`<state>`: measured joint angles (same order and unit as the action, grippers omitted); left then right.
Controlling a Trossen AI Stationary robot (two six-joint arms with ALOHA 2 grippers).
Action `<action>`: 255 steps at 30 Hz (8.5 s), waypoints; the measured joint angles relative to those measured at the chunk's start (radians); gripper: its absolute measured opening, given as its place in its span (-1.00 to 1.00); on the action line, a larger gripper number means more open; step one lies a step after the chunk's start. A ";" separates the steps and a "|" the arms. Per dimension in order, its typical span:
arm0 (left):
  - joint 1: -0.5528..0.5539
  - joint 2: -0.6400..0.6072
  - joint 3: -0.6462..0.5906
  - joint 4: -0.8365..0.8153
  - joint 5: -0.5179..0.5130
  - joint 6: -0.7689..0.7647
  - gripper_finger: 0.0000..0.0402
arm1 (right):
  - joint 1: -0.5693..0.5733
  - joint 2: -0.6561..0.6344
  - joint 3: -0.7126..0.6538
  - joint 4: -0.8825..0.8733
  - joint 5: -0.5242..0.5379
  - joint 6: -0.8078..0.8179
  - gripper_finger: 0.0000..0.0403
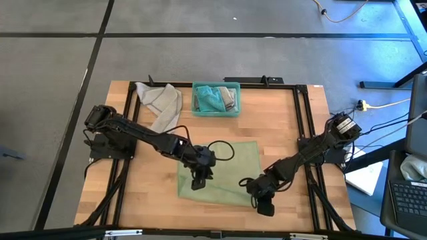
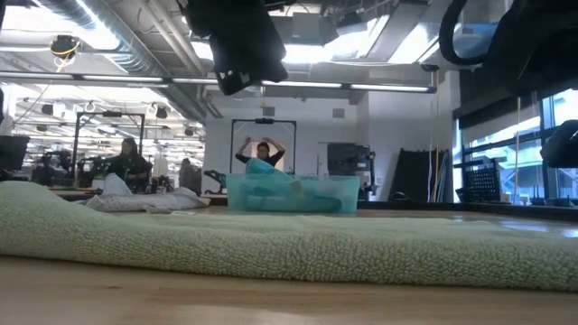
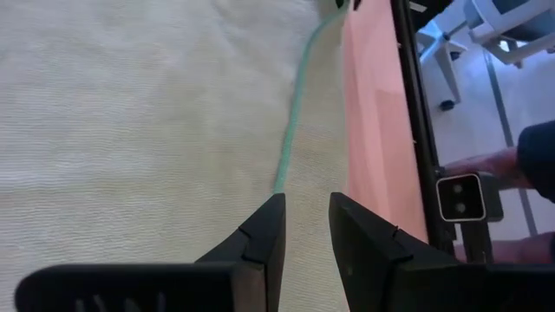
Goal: Fold microfiber towels
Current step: Fold the green towel
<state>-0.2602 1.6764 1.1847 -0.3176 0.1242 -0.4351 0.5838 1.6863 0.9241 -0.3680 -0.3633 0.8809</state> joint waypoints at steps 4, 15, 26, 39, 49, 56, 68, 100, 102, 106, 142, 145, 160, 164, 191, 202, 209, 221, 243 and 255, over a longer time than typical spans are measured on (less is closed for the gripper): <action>0.012 0.000 0.000 -0.001 0.000 0.000 -0.57 | 0.000 0.003 0.000 -0.008 0.003 0.001 -0.57; 0.018 0.000 0.000 0.035 0.000 -0.001 -0.57 | 0.003 0.012 0.000 -0.030 0.003 0.004 -0.58; 0.030 0.000 0.000 0.082 0.032 0.130 -0.57 | 0.003 0.012 0.035 -0.071 0.018 -0.019 -0.95; 0.090 0.084 0.001 0.406 0.209 0.176 -0.57 | 0.003 0.011 0.240 -0.299 0.191 -0.226 -0.97; 0.099 0.259 0.000 0.518 0.345 0.131 -0.45 | 0.028 0.010 0.303 -0.394 0.243 -0.308 -0.98; 0.118 0.345 0.017 0.794 0.409 0.023 -0.35 | 0.056 0.010 0.327 -0.427 0.295 -0.352 -0.97; 0.096 0.496 0.206 0.672 0.473 0.055 -0.31 | 0.055 0.010 0.327 -0.439 0.302 -0.335 -0.97; 0.069 0.525 0.209 0.348 0.450 0.132 -0.32 | 0.056 0.010 0.327 -0.442 0.329 -0.310 -0.98; 0.080 0.525 0.209 0.321 0.489 0.131 -0.32 | 0.056 0.010 0.327 -0.447 0.328 -0.309 -0.96; 0.096 0.524 0.210 0.250 0.550 0.131 -0.32 | 0.058 0.010 0.327 -0.458 0.329 -0.309 -0.97; 0.105 0.419 0.208 -0.338 0.706 0.341 -0.32 | 0.103 0.010 0.290 -0.405 0.441 -0.264 -0.98; 0.105 0.407 0.210 -0.353 0.706 0.341 -0.32 | 0.091 0.011 0.281 -0.383 0.441 -0.266 -0.96; 0.022 0.400 0.166 -0.564 0.639 0.447 -0.32 | 0.046 0.011 0.281 -0.368 0.441 -0.340 -0.94; -0.001 0.400 0.109 -0.563 0.637 0.441 -0.32 | 0.046 0.011 0.281 -0.368 0.441 -0.342 -0.97; -0.034 -0.070 -0.305 -0.184 0.450 -0.016 -0.39 | 0.046 0.011 0.281 -0.361 0.449 -0.362 -0.97; -0.178 -0.110 -0.367 -0.084 0.190 -0.161 -0.24 | 0.046 0.010 0.281 -0.357 0.451 -0.365 -0.97; -0.225 -0.106 -0.366 -0.007 0.026 -0.187 -0.09 | 0.045 0.010 0.281 -0.356 0.460 -0.367 -0.91; -0.151 0.024 -0.365 0.356 0.025 -0.186 -0.08 | 0.043 0.010 0.280 -0.345 0.513 -0.373 -0.93; -0.092 0.193 -0.299 0.569 0.104 -0.183 -0.09 | 0.048 -0.070 0.283 -0.377 0.685 -0.376 -0.98; -0.028 0.193 -0.299 0.636 0.094 -0.182 -0.09 | 0.063 -0.084 0.285 -0.363 0.623 -0.468 -0.97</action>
<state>-0.2883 1.8690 0.8860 0.3184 0.2185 -0.6175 0.6468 1.6028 1.2087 -0.7307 0.2600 0.4133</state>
